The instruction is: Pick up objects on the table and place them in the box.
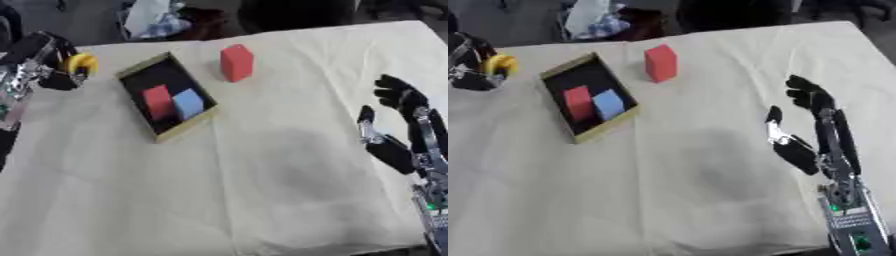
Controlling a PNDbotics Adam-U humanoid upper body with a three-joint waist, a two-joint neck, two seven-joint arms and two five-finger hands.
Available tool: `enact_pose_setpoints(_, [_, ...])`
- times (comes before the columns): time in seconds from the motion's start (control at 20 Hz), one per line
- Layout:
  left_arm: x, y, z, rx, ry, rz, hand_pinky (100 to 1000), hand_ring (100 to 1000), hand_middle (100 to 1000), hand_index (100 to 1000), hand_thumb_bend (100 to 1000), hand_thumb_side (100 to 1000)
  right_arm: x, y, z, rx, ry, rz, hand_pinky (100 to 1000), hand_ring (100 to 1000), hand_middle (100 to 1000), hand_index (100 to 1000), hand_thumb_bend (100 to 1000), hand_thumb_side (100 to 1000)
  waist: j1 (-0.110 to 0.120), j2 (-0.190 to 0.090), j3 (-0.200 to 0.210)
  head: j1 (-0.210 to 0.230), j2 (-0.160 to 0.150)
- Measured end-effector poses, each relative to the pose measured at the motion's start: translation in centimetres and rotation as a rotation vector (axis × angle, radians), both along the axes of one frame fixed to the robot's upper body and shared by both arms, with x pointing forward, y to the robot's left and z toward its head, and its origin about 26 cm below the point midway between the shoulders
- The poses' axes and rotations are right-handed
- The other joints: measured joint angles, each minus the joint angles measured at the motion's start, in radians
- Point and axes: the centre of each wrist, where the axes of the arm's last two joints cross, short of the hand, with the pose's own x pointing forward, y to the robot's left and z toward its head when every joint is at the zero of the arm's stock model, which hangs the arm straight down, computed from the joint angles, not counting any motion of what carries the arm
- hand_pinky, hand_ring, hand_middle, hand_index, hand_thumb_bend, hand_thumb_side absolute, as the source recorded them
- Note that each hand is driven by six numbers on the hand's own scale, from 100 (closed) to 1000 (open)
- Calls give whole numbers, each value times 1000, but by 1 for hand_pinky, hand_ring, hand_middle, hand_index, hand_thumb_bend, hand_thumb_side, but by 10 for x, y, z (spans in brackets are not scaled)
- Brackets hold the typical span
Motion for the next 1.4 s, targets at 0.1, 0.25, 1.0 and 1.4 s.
enact_pose_setpoints(0.1, [2,-9,-3,6,3,-16,578,454,467,613,214,100,0,0,0,1,0,2,823,821,810,898,100,226,0,0,-9,4,0])
enact_pose_setpoints(0.25, [5,-20,-8,10,4,-36,618,491,505,655,251,100,1,0,1,0,-3,5,823,821,809,897,100,227,0,0,-21,7,0])
enact_pose_setpoints(1.0, [4,-34,-22,-1,20,-104,698,616,648,778,632,390,2,2,2,4,-6,11,823,820,809,897,100,228,0,1,-21,9,0])
enact_pose_setpoints(1.4, [-23,-9,5,-131,-126,-112,686,584,617,744,587,395,11,-4,18,-34,-49,12,823,821,811,901,100,190,0,1,14,-7,0])
